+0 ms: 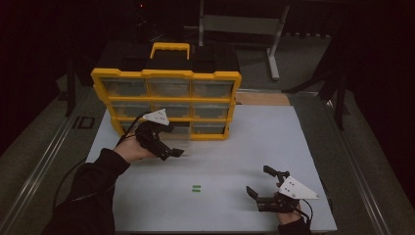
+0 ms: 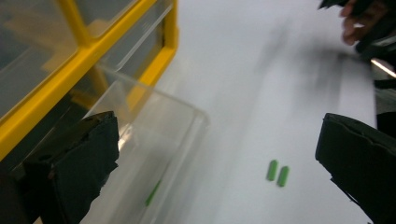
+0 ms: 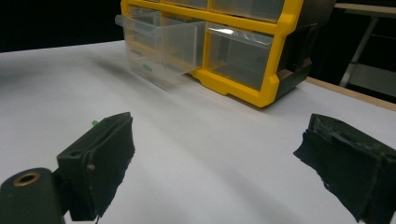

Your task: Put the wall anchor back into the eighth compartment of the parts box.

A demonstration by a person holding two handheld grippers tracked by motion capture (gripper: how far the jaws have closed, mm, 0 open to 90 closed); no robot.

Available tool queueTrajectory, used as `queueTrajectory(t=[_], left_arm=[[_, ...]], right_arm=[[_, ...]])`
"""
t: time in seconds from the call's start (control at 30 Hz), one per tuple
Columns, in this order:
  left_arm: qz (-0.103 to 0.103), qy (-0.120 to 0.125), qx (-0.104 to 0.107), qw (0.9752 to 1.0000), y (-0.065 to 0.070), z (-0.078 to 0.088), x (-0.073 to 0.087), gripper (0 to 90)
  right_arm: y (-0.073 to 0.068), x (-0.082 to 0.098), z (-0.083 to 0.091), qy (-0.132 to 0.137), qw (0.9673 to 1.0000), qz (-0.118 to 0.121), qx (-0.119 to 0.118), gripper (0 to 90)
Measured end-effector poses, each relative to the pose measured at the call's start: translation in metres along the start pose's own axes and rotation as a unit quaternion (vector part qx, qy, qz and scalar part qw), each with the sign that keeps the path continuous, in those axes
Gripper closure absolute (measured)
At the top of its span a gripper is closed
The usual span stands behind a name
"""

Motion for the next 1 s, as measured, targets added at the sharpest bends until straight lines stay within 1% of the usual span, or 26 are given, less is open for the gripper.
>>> queueTrajectory(t=[0.07,0.1,0.17,0.2,0.27,0.3,0.37,0.4,0.43,0.47,0.53,0.6,0.63,0.67,0.7,0.9,1.0], left_arm=[[-0.010,0.007,0.011,0.9999,0.007,0.000,-0.003,0.0],[-0.013,0.008,0.011,0.9998,0.009,0.000,-0.003,0.0],[-0.020,0.009,0.019,0.9996,0.014,0.000,-0.005,0.0],[-0.020,0.009,0.019,0.9996,0.014,0.000,-0.005,0.0],[-0.026,0.009,0.024,0.9993,0.019,-0.002,-0.008,0.0],[-0.029,0.009,0.022,0.9993,0.021,-0.003,-0.008,0.0],[-0.034,0.011,0.031,0.9989,0.025,-0.004,-0.010,0.0],[-0.034,0.011,0.031,0.9989,0.025,-0.004,-0.010,0.0],[-0.042,0.014,0.036,0.9984,0.030,-0.007,-0.012,0.0],[-0.045,0.015,0.037,0.9982,0.032,-0.008,-0.013,0.0],[-0.049,0.017,0.045,0.9976,0.036,-0.012,-0.014,0.0],[-0.050,0.017,0.045,0.9976,0.038,-0.013,-0.014,0.0],[-0.053,0.019,0.051,0.9971,0.041,-0.017,-0.015,0.0],[-0.052,0.021,0.051,0.9971,0.042,-0.019,-0.015,0.0],[-0.050,0.022,0.055,0.9970,0.043,-0.020,-0.015,0.0],[-0.063,0.021,0.071,0.9953,0.050,-0.036,-0.014,0.0],[-0.067,0.018,0.072,0.9950,0.053,-0.044,-0.012,0.4]], right_arm=[[0.000,0.000,0.000,0.000,1.0000,0.000,0.000,8.6],[0.000,0.000,0.000,0.000,1.0000,0.000,0.000,8.6],[0.000,0.000,0.000,0.000,1.0000,0.000,0.000,8.6],[0.000,0.000,0.000,0.000,1.0000,0.000,0.000,8.6],[0.000,0.000,0.000,0.000,1.0000,0.000,-0.001,8.6],[0.000,0.000,0.000,0.000,1.0000,0.000,-0.001,8.6],[0.000,0.000,0.000,0.000,1.0000,0.000,-0.001,8.6],[0.000,0.000,0.000,0.000,1.0000,0.000,-0.001,8.6],[0.000,0.000,0.000,0.000,1.0000,0.000,-0.001,8.6],[0.000,0.000,0.000,0.000,1.0000,0.000,-0.001,8.6],[0.000,0.000,0.000,0.000,1.0000,0.000,-0.001,8.6],[0.000,0.000,0.000,0.001,1.0000,0.000,-0.001,8.6],[0.000,0.000,0.000,0.000,1.0000,0.000,-0.001,8.6],[0.000,0.000,0.000,0.000,1.0000,0.000,-0.001,8.6],[0.000,0.000,0.000,0.000,1.0000,0.000,-0.001,8.6],[0.000,0.000,0.000,-0.001,1.0000,0.001,-0.001,8.6],[0.000,0.000,0.000,0.000,1.0000,0.001,-0.001,8.6]])
Point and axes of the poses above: each handheld gripper's, and its own axes: z roughly backward along the jaws, x roughly out of its underside, y roughly to its right, the point moved 2 cm from there along -z, roughly forward along the jaws, and after that the axes turned 11 degrees about -y, right-handed, at the moved point
